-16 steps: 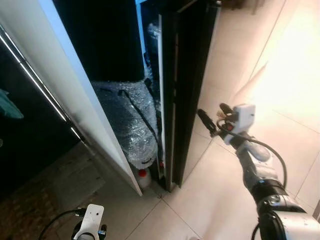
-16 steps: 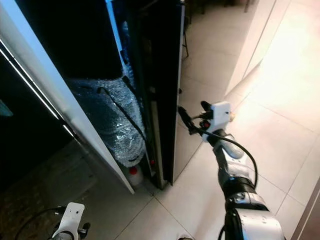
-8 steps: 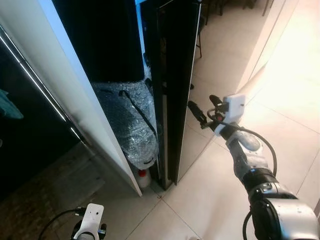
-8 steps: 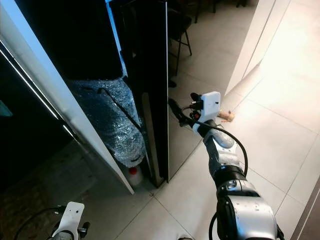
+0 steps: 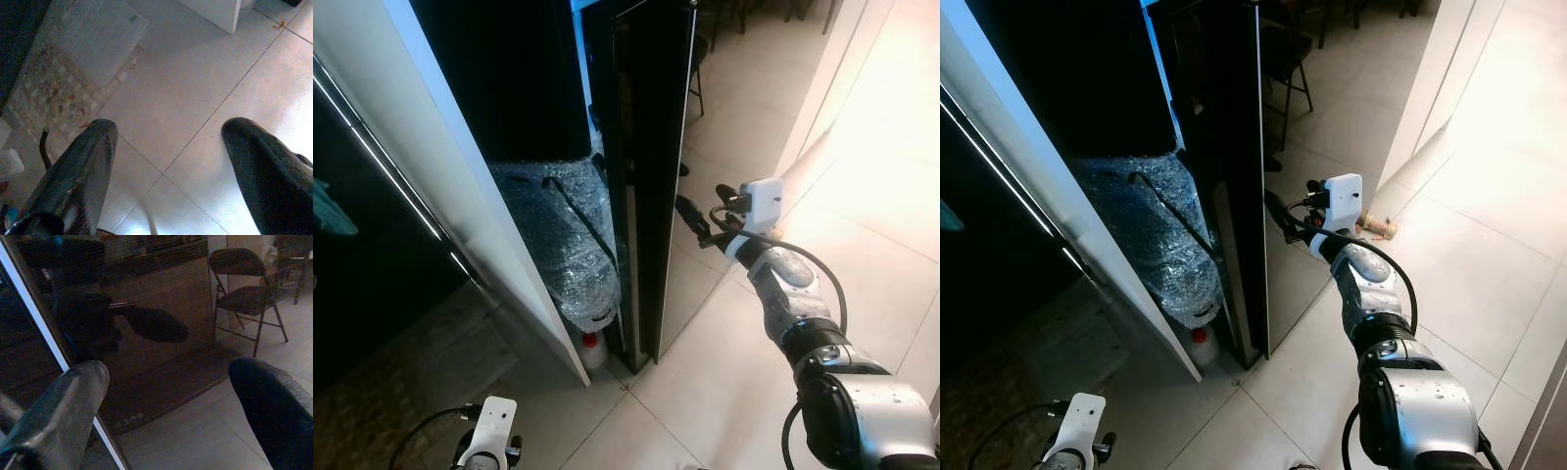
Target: Restocking fridge
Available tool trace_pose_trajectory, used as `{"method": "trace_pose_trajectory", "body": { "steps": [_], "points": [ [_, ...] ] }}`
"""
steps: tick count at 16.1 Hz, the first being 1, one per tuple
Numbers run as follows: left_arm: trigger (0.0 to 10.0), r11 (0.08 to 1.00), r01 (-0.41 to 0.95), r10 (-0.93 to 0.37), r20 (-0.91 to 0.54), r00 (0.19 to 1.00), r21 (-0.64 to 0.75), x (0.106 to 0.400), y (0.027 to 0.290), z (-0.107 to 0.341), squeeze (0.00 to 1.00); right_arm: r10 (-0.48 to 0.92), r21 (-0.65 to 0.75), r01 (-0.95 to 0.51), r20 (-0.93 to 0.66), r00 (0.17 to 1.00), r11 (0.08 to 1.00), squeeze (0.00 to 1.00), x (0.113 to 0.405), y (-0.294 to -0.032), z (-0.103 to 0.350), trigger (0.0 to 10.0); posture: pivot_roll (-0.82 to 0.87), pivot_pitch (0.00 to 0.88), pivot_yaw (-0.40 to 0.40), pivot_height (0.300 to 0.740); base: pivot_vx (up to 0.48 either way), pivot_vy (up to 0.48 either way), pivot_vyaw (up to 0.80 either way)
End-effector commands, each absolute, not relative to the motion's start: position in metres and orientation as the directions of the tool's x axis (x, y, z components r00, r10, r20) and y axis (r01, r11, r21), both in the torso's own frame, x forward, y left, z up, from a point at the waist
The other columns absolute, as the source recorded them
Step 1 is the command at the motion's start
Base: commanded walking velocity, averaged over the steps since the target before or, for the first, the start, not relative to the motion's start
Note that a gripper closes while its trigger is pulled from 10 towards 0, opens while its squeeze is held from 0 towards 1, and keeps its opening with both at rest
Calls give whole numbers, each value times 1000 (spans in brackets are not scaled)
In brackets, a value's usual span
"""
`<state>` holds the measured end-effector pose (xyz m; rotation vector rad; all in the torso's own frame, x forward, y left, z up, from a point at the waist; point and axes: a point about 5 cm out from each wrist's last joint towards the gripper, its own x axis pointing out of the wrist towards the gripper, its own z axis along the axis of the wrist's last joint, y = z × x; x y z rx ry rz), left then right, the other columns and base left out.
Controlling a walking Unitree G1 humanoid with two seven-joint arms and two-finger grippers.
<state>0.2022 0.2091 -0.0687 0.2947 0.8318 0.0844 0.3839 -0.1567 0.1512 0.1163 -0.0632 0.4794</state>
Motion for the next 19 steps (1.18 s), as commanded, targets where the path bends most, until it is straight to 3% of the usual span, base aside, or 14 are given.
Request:
{"method": "trace_pose_trajectory", "body": {
  "steps": [1,9,11,13,15,18,19],
  "points": [
    [10000,953,29,208,-723,659,300,196,215,-71,0,476,91,-484,93,874,870,0,385,-148,153,10000,-19,131,63,740,0,0,0],
    [10000,955,23,210,-728,653,296,193,215,-72,0,376,106,-389,118,919,915,0,367,-177,129,10000,-25,121,54,740,0,0,0],
    [10000,955,25,210,-735,645,296,190,216,-74,0,199,143,-215,120,973,966,0,352,-211,113,10000,-31,113,54,740,0,0,0],
    [10000,956,28,207,-738,642,293,189,215,-75,0,-21,160,22,-7,1000,987,0,331,-245,83,10000,-34,115,51,740,0,0,0],
    [10000,957,28,205,-741,640,289,189,214,-75,0,-133,162,172,-228,965,972,0,301,-259,37,10000,-37,118,49,740,0,0,0],
    [10000,958,26,205,-746,633,285,187,214,-76,0,-138,180,260,-504,852,949,0,248,-250,-24,10000,-37,122,49,740,0,0,0],
    [10000,959,24,206,-755,623,281,184,215,-77,0,-119,155,293,-666,737,943,0,208,-235,-58,10000,-35,126,49,740,0,0,0]
  ]
}}
